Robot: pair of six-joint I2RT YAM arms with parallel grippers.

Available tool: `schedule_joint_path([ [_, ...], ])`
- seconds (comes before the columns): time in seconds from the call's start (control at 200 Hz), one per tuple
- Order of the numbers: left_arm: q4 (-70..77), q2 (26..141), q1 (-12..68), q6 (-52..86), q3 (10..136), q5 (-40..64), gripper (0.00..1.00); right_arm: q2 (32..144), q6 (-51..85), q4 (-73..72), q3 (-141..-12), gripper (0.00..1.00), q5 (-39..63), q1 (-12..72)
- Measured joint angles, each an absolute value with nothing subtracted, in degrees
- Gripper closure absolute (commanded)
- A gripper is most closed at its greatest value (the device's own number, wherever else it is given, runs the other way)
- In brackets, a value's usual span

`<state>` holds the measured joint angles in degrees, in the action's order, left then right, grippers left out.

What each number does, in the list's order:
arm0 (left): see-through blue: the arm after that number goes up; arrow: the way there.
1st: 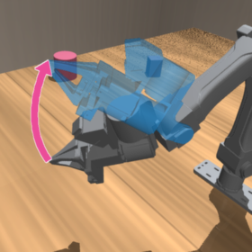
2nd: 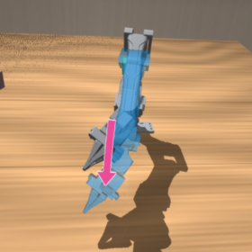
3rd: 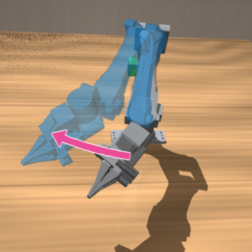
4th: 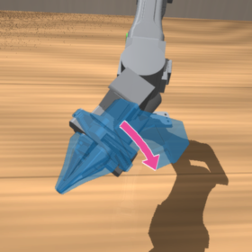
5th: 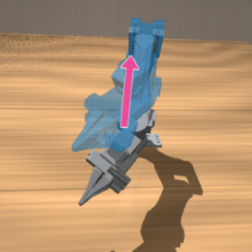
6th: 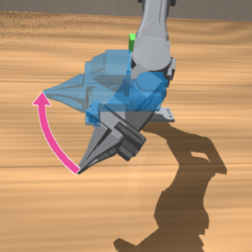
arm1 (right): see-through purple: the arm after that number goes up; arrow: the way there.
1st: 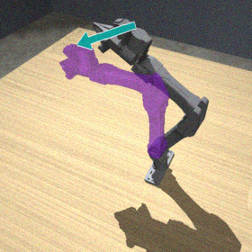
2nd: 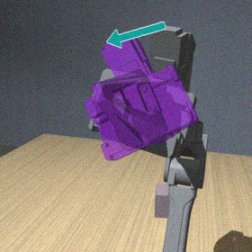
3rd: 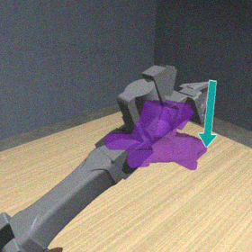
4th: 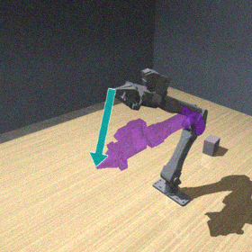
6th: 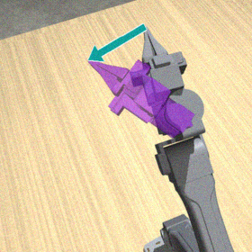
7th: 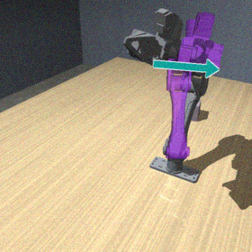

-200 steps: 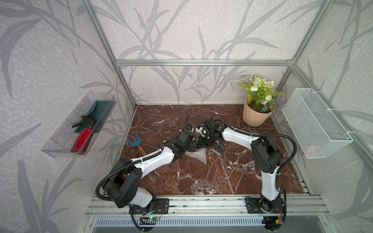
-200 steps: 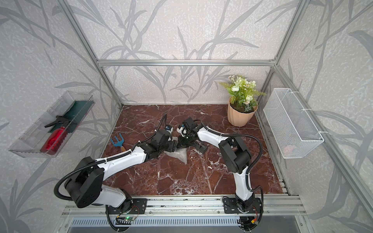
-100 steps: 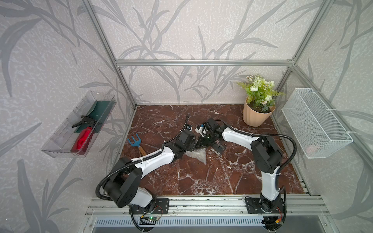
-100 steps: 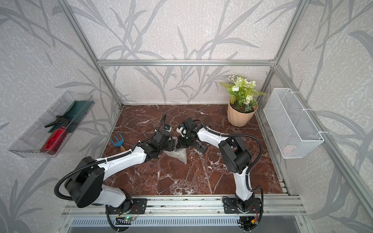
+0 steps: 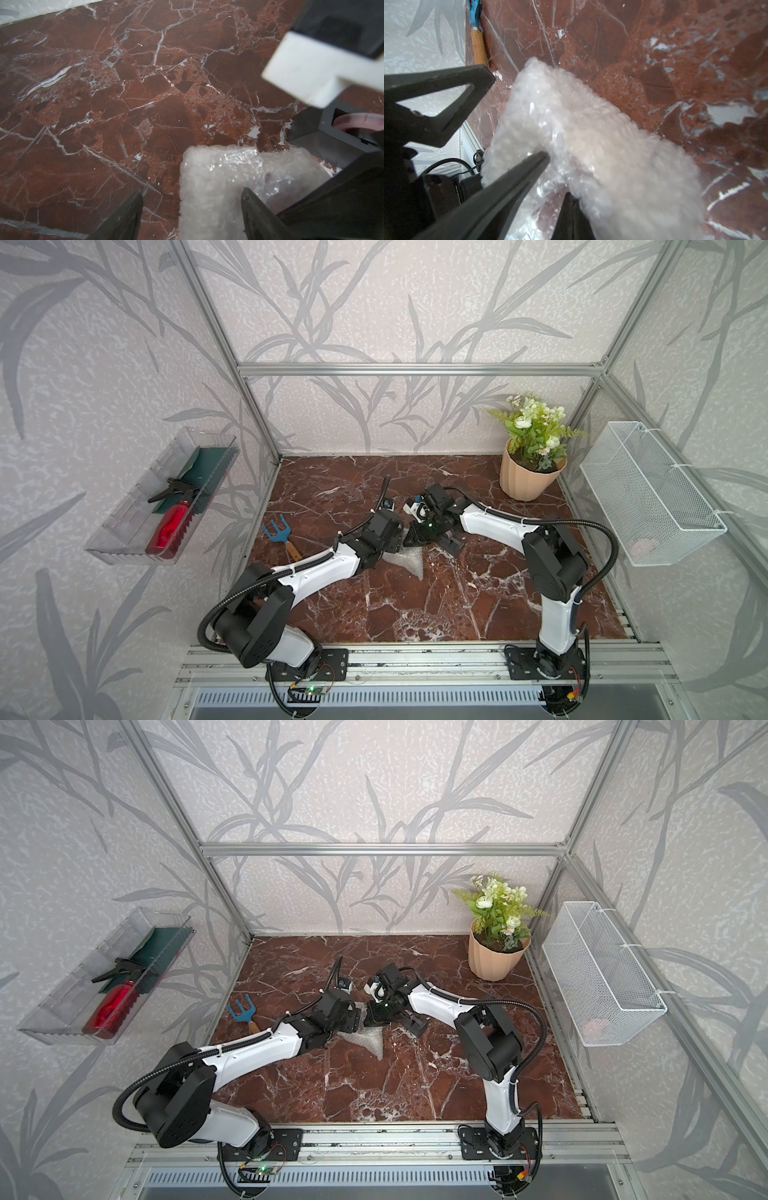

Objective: Wrap mugs in bubble wrap
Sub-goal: Stick the tape on the bubble wrap.

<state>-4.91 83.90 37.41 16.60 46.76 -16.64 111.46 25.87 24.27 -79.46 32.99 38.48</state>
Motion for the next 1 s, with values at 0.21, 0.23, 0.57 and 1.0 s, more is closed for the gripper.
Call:
schedule_joint_path([
  [0.21, -4.51, 83.9, 37.41, 16.75, 46.35, -16.71, 0.27, 108.79, 26.46, 24.51, -77.76, 0.79, 33.01, 38.48],
  [0.23, -4.47, 83.9, 37.41, 16.75, 46.35, -16.73, 0.27, 108.57, 26.48, 24.53, -77.58, 0.78, 33.01, 38.48],
  [0.57, -4.32, 83.9, 37.41, 16.75, 46.35, -16.99, 0.27, 104.47, 26.85, 26.87, -76.6, 0.62, 31.88, 38.48],
  [1.0, -4.43, 83.33, 37.41, 16.73, 46.33, -16.95, 0.27, 100.51, 25.52, 32.03, -76.62, 0.52, 28.62, 38.48],
])
